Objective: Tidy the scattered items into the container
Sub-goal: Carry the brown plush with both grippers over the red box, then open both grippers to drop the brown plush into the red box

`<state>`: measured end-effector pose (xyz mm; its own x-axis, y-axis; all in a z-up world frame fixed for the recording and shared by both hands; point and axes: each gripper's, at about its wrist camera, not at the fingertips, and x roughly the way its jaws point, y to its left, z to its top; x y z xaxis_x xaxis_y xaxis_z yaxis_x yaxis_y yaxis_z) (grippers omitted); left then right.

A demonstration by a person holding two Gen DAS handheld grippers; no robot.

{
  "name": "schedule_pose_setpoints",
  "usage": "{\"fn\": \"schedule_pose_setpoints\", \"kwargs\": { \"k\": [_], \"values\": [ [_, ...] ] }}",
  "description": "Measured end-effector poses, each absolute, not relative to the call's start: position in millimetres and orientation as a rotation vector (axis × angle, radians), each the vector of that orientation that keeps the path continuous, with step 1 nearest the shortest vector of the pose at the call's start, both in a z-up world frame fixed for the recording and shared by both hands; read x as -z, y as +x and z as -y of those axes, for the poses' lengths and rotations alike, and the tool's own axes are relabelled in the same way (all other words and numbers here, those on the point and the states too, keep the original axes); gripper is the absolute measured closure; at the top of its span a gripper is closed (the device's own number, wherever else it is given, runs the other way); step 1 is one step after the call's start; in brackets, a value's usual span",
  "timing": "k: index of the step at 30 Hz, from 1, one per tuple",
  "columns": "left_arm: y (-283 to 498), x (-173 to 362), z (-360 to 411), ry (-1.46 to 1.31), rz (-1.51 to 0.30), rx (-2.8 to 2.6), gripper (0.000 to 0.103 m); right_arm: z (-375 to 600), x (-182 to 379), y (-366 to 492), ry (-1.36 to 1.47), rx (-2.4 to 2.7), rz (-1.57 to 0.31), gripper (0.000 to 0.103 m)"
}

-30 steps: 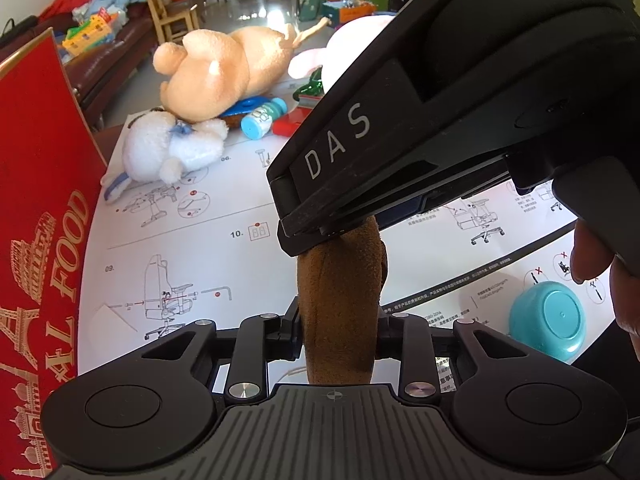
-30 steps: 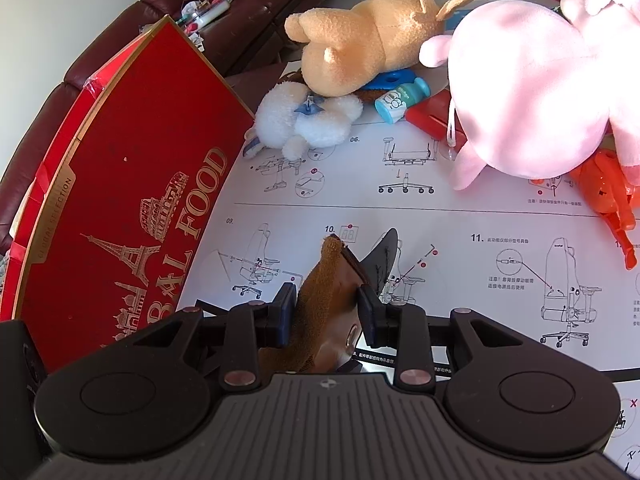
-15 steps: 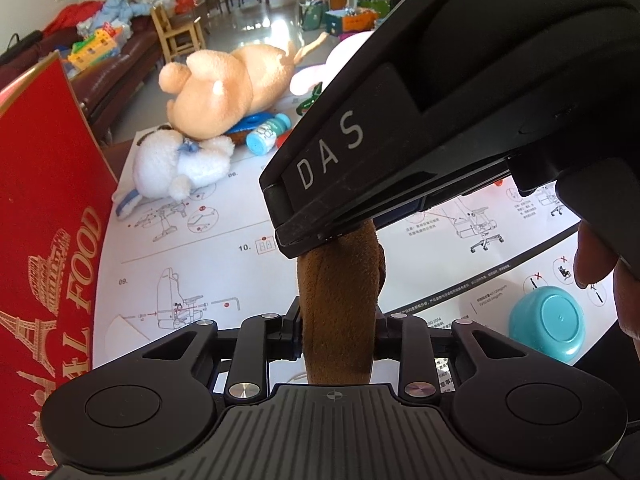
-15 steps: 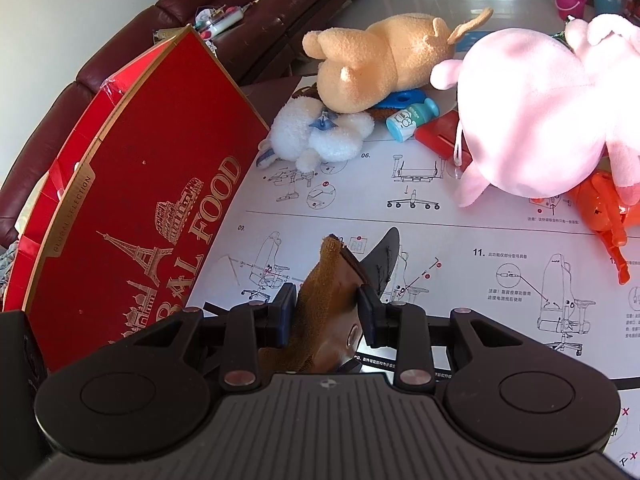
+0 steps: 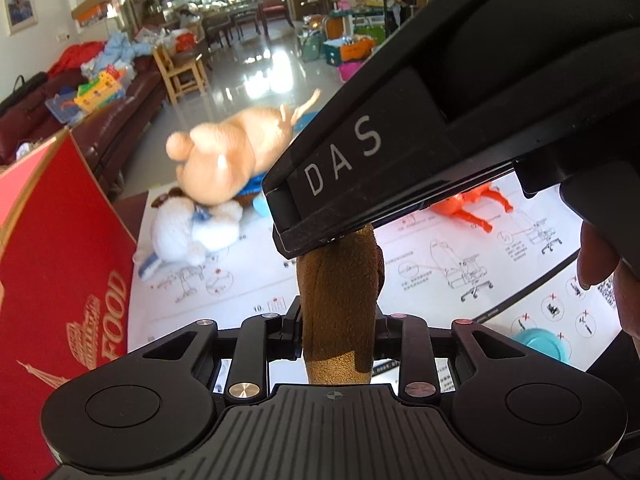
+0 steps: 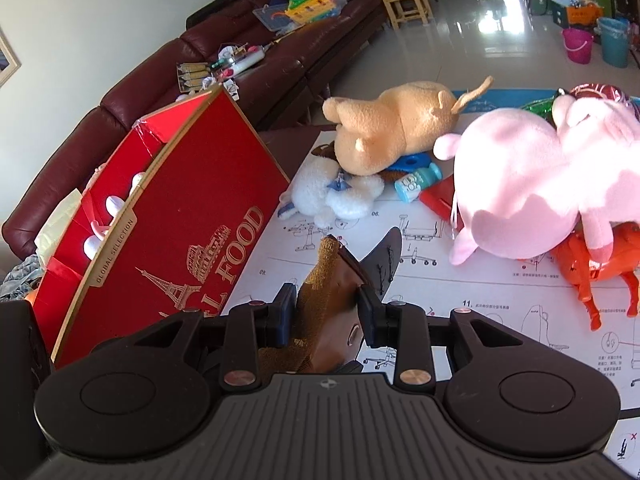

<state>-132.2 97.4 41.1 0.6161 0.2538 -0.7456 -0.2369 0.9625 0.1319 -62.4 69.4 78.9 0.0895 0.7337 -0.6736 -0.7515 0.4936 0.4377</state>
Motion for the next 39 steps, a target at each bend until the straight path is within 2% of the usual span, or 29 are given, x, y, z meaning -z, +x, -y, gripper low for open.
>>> {"fn": "schedule_pose_setpoints", "kwargs": {
  "k": [9,17,27,36,38,39],
  "values": [
    [-125,-86,-108,0.050,-0.784,-0.321,0.076,-77,-126,-65,-0.044,-1.155,-0.855,0.066],
    [-132,-141,-149,0.028,-0.657,-0.403,0.075,-119,-191,-82,-0.132,-1.247,-0.685,0.066],
    [-174,-185,-254,0.023,-0.597,-0.625,0.075,-237,-244,-134,-0.253,-1.463,-0.555,0.066],
    [-193,-188,-348,-0.072,-0.635,-0.715,0.074,-334,-245,-162,-0.272,-1.549,-0.573,0.066],
    [-193,-181,-365,-0.106,-0.652,-0.713,0.072,-349,-239,-160,-0.285,-1.542,-0.595,0.063],
    [-191,-176,-371,-0.124,-0.664,-0.717,0.054,-356,-236,-158,-0.296,-1.530,-0.603,0.053]
  ]
}}
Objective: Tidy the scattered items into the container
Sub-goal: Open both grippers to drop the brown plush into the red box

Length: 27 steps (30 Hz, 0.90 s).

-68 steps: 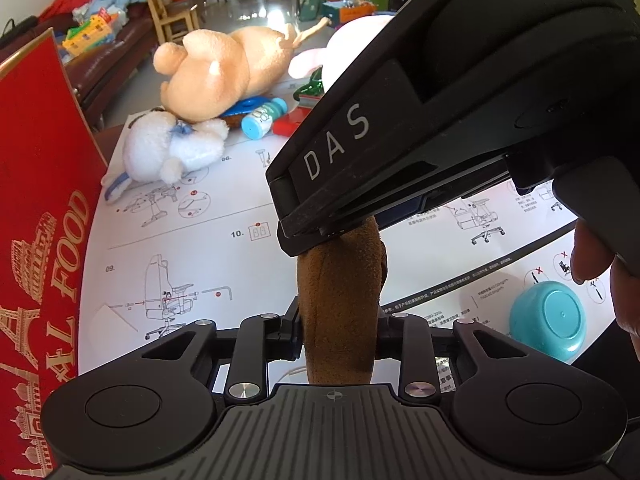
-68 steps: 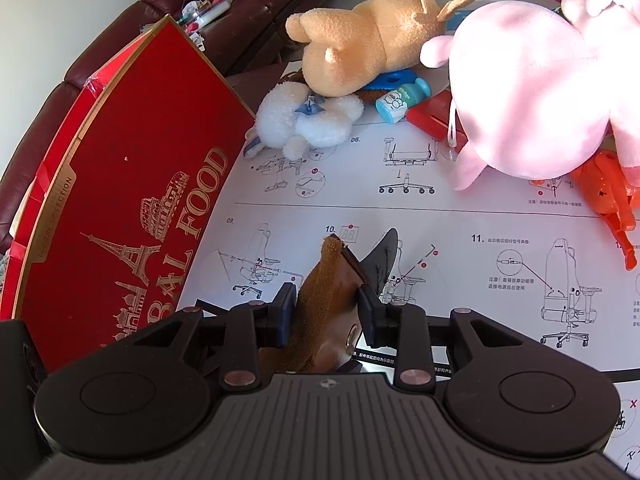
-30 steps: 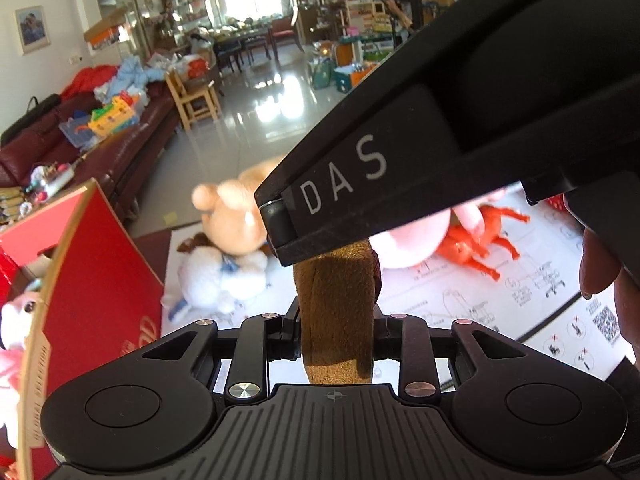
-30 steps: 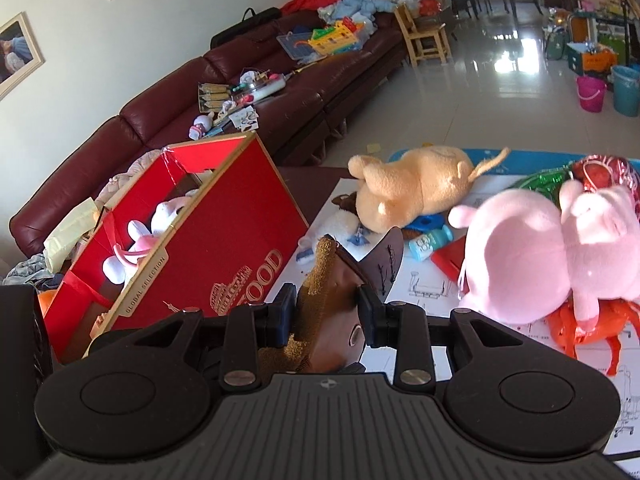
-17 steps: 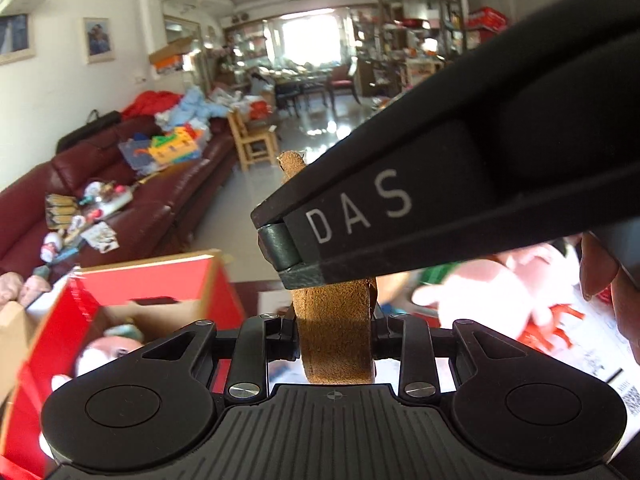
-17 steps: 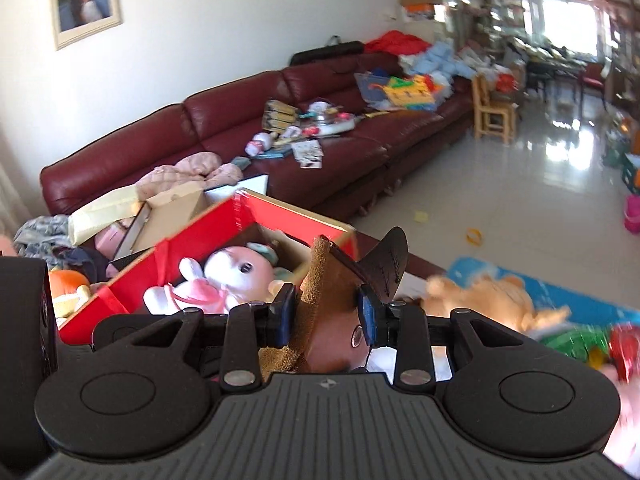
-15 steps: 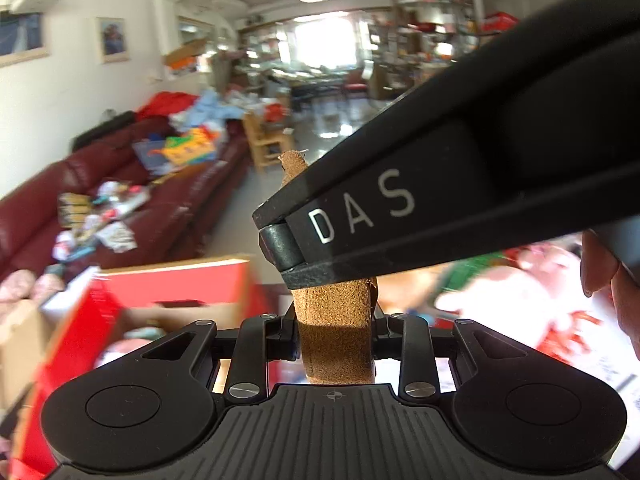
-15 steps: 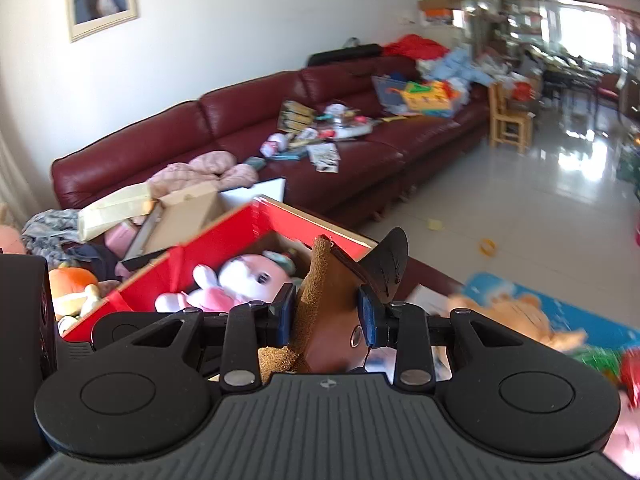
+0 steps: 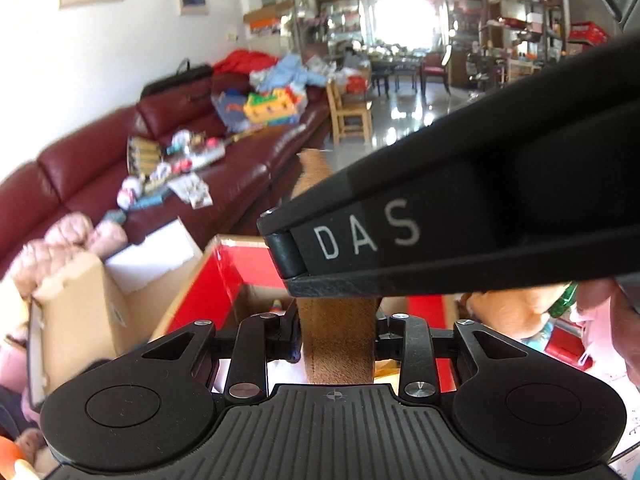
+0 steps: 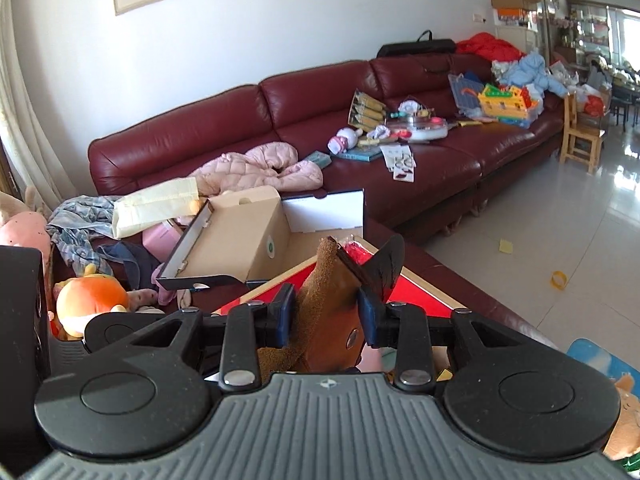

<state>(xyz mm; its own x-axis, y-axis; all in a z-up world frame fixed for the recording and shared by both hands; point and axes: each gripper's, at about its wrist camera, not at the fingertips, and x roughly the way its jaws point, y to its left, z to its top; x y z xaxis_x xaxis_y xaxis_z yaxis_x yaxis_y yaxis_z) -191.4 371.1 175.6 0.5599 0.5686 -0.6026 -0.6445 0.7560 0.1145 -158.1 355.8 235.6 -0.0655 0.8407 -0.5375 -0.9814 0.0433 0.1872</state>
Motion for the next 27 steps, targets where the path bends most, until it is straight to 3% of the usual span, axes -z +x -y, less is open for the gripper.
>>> {"fn": "schedule_pose_setpoints", "kwargs": {
  "k": [2,3,4,27],
  "values": [
    [-198,-167,-383,-0.162,-0.689,-0.765,0.027,-363,-230,-154,-0.312,-1.463,-0.591,0.031],
    [-199,-162,-386,-0.170,-0.695,-0.792,0.011,-363,-227,-151,-0.305,-1.440,-0.582,0.029],
    [-200,-157,-388,-0.170,-0.696,-0.814,0.007,-361,-226,-148,-0.294,-1.437,-0.584,0.029],
    [-247,-113,-372,-0.216,-0.841,-0.780,0.000,-350,-192,-160,-0.435,-1.483,-0.709,0.010]
  ]
}}
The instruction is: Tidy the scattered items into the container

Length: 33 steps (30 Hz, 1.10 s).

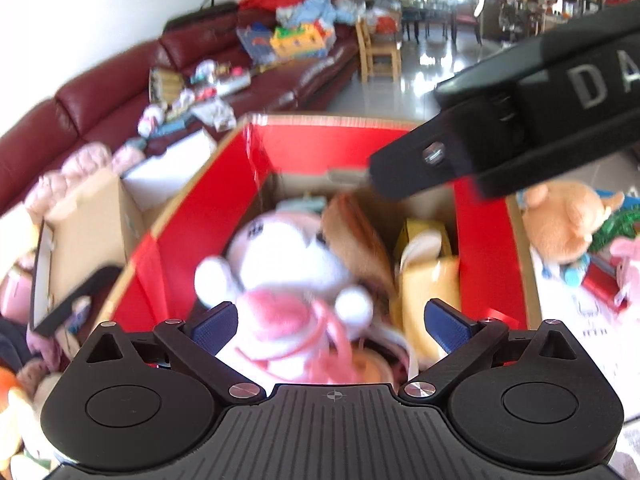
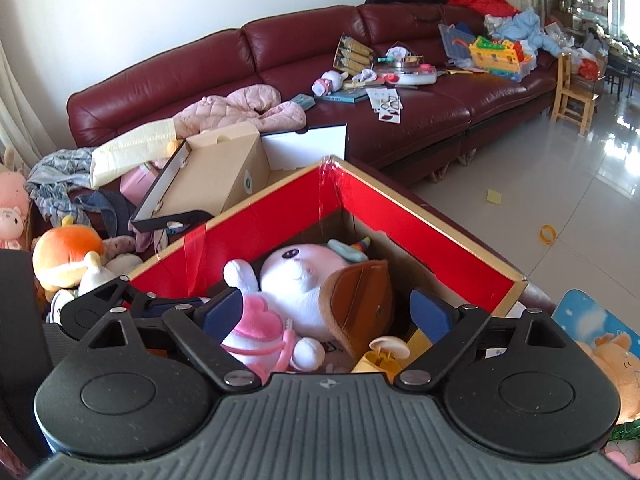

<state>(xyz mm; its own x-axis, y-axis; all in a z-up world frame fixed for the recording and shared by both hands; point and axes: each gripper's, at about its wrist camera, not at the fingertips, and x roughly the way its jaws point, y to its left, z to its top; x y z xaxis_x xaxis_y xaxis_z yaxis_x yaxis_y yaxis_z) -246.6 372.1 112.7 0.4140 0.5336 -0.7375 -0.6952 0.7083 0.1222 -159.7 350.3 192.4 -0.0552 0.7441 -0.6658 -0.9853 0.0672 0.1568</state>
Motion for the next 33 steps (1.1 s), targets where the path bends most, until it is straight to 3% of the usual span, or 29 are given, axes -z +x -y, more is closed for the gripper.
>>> {"fn": "schedule_pose_setpoints", "kwargs": {
  "k": [10,33],
  "values": [
    [-281,-94,-358,-0.286,-0.921,-0.773,0.000,-348,-159,-174,-0.611,-1.482,-0.748,0.006],
    [-292,-76,-342,-0.271,-0.990,-0.774,0.000,-336,-126,-224,-1.003,-1.523,-0.550,0.003]
  ]
}}
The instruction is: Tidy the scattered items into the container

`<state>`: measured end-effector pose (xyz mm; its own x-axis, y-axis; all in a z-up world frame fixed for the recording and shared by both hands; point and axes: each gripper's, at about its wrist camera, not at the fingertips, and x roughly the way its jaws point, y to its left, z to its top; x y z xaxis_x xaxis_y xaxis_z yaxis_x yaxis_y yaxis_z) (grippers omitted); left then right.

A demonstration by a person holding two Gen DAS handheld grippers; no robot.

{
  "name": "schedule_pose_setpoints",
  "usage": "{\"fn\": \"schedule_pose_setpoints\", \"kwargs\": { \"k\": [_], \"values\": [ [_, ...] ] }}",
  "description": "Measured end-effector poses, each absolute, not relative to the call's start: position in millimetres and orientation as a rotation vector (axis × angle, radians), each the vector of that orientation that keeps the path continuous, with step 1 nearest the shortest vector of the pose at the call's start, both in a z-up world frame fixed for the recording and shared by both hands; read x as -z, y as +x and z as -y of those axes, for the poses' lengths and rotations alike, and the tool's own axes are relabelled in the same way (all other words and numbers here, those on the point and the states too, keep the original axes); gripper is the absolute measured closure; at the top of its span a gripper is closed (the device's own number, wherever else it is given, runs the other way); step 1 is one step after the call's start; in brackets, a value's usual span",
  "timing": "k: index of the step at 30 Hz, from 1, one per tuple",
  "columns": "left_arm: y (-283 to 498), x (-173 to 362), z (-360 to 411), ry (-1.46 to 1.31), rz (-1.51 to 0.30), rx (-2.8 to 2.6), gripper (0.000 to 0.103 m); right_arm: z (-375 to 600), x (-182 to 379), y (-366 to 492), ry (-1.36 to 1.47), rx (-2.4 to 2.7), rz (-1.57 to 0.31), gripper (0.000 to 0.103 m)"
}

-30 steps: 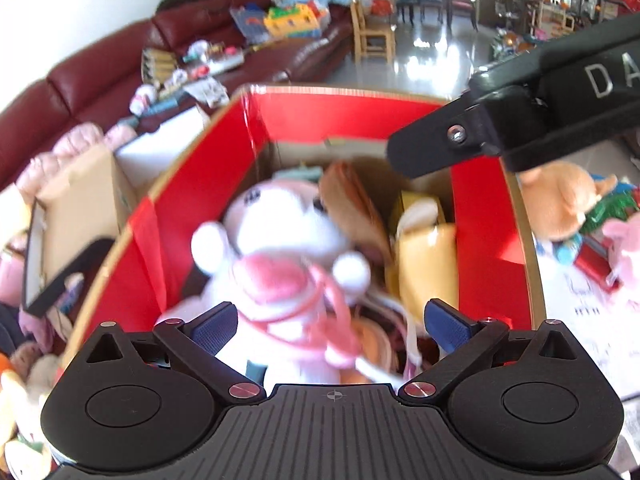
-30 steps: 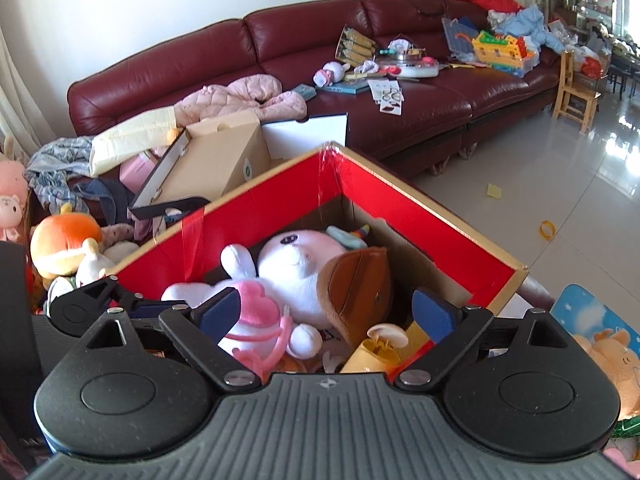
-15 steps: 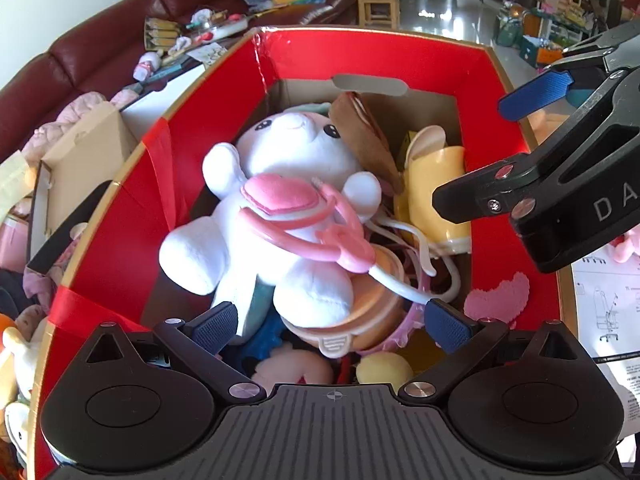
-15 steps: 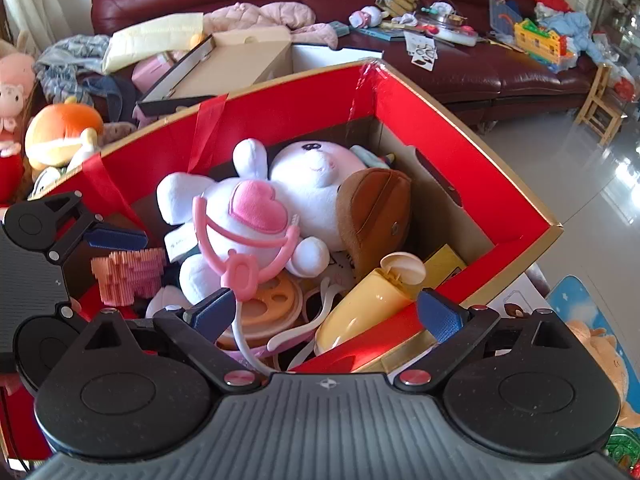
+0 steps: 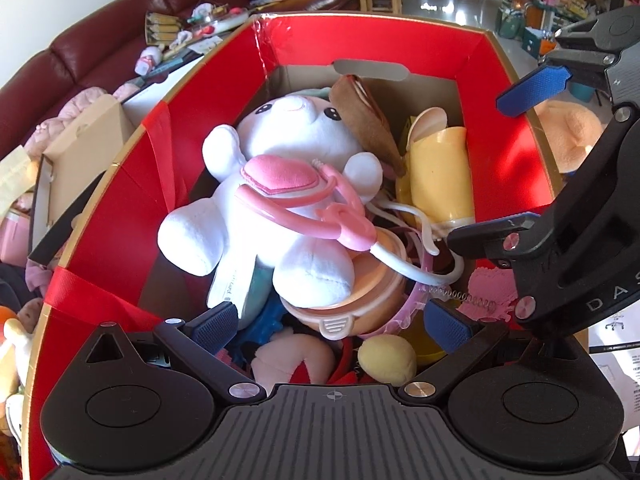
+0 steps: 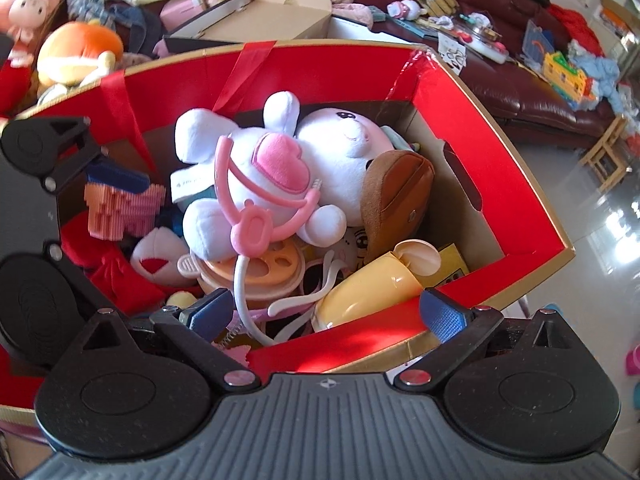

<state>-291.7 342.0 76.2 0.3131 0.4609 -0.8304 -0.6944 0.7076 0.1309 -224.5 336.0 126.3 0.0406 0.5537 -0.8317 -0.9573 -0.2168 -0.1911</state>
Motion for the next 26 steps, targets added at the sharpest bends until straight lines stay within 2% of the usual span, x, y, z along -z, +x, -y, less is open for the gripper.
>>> {"fn": "schedule_pose_setpoints", "kwargs": {
  "k": [26],
  "values": [
    [-288,-51,-352,-0.292,-1.012,-0.784,0.000,-346,-108,-228,-1.110,-1.498,-0.503,0.002]
  ]
}}
